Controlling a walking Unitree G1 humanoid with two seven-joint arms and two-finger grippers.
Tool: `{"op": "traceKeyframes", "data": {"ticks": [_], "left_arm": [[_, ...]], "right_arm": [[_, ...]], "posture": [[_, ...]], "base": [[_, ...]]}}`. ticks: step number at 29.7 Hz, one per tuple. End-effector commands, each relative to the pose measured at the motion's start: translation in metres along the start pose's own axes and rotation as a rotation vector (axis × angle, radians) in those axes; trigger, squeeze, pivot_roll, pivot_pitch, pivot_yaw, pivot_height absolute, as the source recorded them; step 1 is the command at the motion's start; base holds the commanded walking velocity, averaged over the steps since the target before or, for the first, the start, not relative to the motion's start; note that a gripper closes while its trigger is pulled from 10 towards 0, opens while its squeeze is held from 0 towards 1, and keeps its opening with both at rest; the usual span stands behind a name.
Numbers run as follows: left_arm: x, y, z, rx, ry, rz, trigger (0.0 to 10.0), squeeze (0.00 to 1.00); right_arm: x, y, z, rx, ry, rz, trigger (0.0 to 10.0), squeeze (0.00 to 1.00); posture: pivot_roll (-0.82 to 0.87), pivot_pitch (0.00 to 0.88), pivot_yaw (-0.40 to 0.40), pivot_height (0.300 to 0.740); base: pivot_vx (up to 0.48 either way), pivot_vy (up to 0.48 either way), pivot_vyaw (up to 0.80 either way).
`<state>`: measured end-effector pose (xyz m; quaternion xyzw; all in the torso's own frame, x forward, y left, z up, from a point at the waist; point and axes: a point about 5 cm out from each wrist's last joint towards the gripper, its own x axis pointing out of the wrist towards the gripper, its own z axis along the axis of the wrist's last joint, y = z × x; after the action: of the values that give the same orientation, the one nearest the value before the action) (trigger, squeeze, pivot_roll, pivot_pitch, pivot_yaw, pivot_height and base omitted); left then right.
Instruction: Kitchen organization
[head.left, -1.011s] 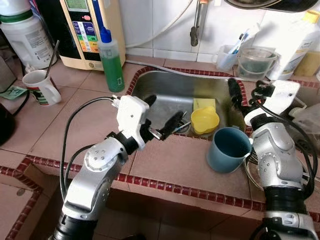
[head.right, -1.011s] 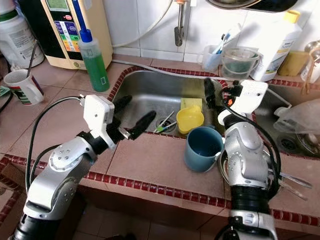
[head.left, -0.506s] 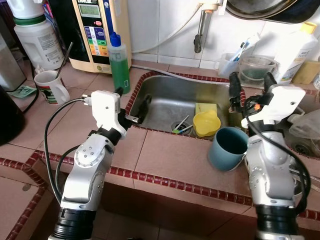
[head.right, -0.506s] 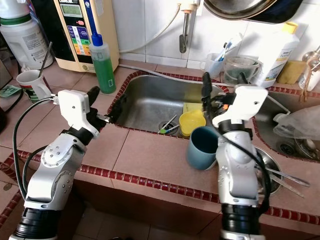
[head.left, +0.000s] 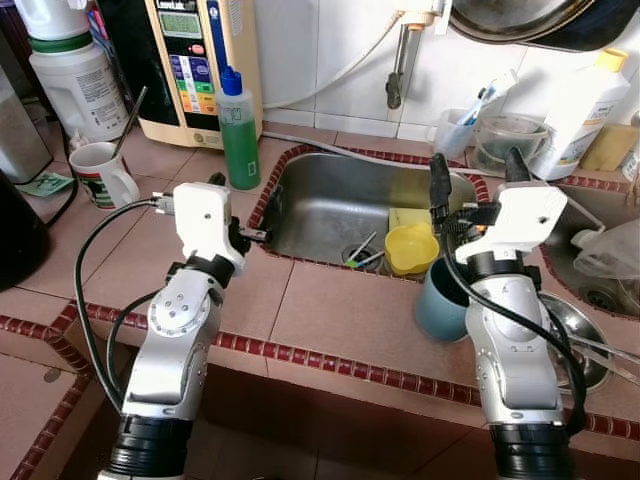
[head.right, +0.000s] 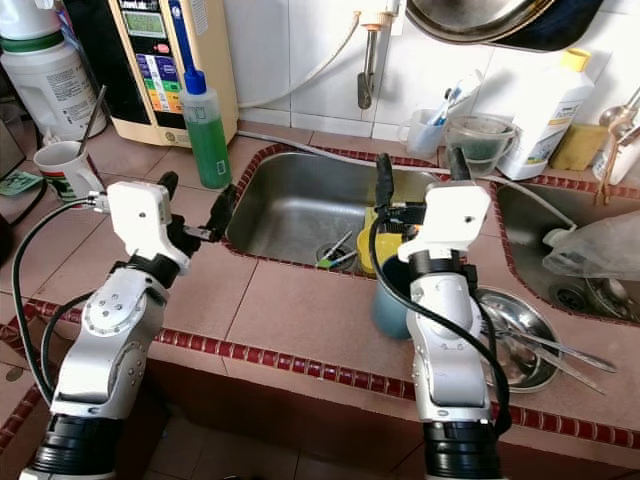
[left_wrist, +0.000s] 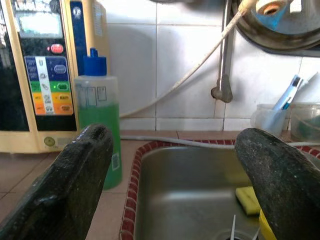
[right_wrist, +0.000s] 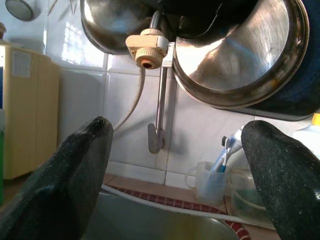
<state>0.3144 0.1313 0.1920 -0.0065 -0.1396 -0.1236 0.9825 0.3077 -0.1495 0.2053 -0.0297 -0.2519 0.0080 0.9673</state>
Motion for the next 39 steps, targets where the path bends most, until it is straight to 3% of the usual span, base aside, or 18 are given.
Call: {"op": "traceKeyframes", "data": {"ticks": [1,33,36,39], "left_arm": [[0.004,0.001,0.003,0.009,-0.015,0.002,10.0,0.00],[0.006,-0.005,0.002,0.015,-0.022,-0.024,10.0,0.00],[0.006,-0.006,0.002,0.017,-0.016,-0.037,10.0,0.00],[0.001,-0.012,-0.003,0.046,0.010,-0.137,10.0,0.00]], "right_arm": [[0.005,0.001,0.004,-0.005,-0.029,0.000,10.0,0.00],[0.013,-0.003,0.006,-0.007,-0.059,0.001,10.0,0.00],[0.014,-0.003,0.005,-0.006,-0.057,0.005,10.0,0.00],[0.009,-0.005,-0.004,0.037,-0.005,-0.008,10.0,0.00]], "posture": [[-0.06,0.000,0.027,0.740],[-0.05,0.000,0.006,0.740],[-0.05,0.000,0.002,0.740],[-0.05,0.000,0.000,0.740]], "base": [[0.000,-0.337,0.00],[0.000,-0.344,0.00],[0.000,0.000,0.00],[0.000,0.000,0.00]]}}
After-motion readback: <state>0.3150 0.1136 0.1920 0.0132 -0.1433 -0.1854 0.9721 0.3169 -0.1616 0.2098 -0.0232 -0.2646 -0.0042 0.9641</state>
